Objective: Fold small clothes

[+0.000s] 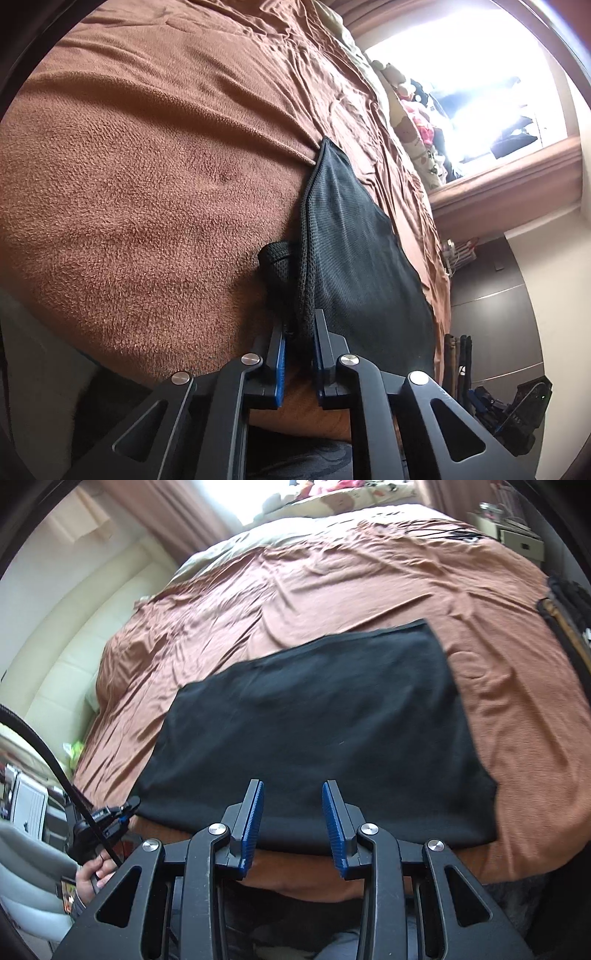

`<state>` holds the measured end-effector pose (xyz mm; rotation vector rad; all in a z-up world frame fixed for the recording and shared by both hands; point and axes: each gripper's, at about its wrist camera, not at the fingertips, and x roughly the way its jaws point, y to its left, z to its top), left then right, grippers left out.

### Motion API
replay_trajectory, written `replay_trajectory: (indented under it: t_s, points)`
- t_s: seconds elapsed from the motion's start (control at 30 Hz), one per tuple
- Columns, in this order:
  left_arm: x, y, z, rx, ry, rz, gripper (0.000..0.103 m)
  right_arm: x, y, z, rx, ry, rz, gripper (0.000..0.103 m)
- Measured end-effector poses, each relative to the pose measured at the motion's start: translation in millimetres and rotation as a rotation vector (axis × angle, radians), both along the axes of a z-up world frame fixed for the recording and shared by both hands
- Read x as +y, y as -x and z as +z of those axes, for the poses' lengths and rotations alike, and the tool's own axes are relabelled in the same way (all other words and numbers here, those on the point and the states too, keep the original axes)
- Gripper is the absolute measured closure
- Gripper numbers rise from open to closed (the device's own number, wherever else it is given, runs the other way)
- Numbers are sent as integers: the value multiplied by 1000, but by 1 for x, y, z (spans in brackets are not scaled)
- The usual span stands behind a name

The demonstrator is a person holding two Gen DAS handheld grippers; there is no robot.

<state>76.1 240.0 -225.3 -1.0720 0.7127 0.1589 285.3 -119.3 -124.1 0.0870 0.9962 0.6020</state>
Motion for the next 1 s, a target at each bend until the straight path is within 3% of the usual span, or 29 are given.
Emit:
replay_trajectory:
  t_s: [0.23, 0.53, 0.73, 1.0]
  points:
    - [-3, -2, 4, -10, -8, -3, 94, 55, -18, -37, 41, 46, 85, 81]
    - [-1, -4, 9, -16, 6, -4, 95, 92, -30, -73, 62, 90, 136, 94]
    - [3, -4, 14, -49, 50, -2, 95, 108, -26, -99, 154, 131, 193, 96]
    - [5, -6, 26, -71, 63, -2, 95, 111, -43, -87, 129, 112, 178, 97]
